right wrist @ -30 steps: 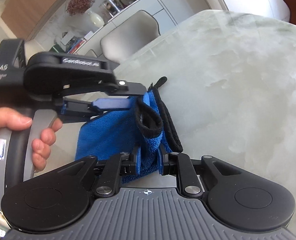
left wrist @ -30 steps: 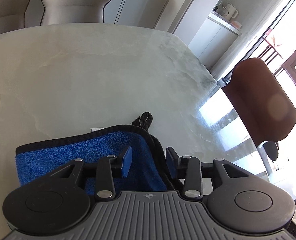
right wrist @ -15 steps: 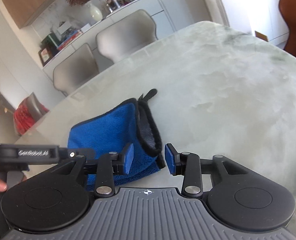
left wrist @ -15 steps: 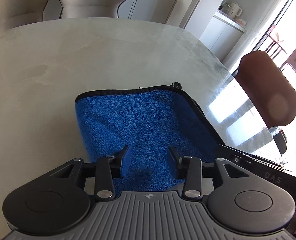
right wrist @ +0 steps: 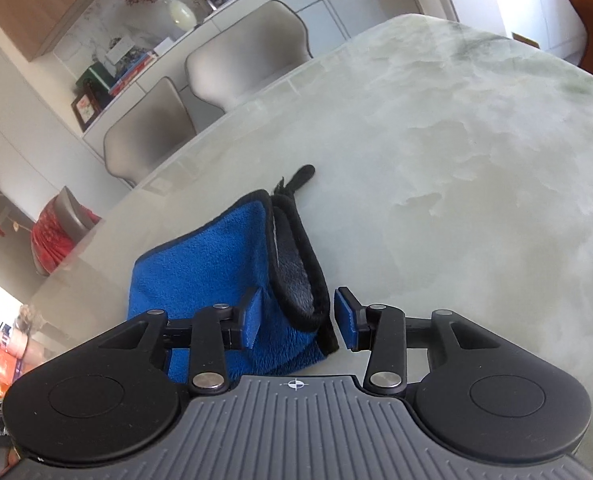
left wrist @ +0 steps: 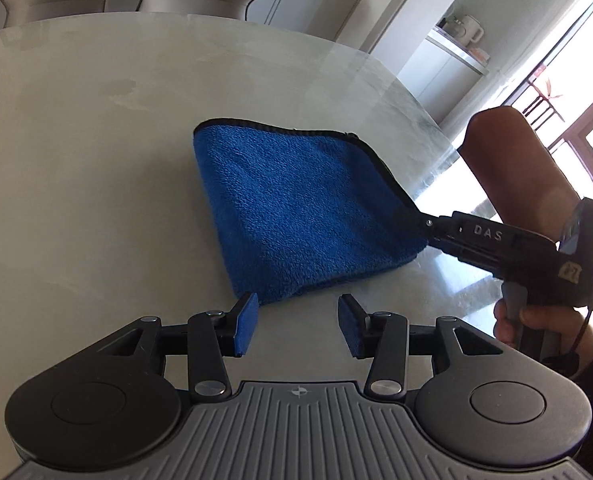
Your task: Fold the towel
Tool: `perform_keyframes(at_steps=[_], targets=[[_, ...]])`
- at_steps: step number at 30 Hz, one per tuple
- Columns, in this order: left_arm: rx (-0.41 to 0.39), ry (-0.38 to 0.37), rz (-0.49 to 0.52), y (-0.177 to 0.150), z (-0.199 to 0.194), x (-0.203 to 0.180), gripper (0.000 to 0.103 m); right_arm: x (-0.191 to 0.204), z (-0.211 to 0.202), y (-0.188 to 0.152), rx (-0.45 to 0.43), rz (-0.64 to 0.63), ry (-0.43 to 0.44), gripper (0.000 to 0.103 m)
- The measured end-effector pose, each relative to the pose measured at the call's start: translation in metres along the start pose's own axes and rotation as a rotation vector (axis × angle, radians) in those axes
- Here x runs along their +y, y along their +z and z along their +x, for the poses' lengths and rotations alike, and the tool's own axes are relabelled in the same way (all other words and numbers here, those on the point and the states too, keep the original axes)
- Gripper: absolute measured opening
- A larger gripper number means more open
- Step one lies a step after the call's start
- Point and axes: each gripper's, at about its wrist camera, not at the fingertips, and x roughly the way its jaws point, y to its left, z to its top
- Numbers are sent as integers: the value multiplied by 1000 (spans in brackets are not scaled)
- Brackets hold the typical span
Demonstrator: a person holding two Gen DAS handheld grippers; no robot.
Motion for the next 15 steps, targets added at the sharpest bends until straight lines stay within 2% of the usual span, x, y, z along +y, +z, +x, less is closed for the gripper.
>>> perform_keyframes(at_steps=[7, 15], targets=[[-17, 144, 152, -2, 15, -21, 47, 11, -7, 7, -9, -38, 23, 23], [-65, 249, 215, -3, 21, -25, 48, 14, -9, 11, 2, -36, 17, 23]])
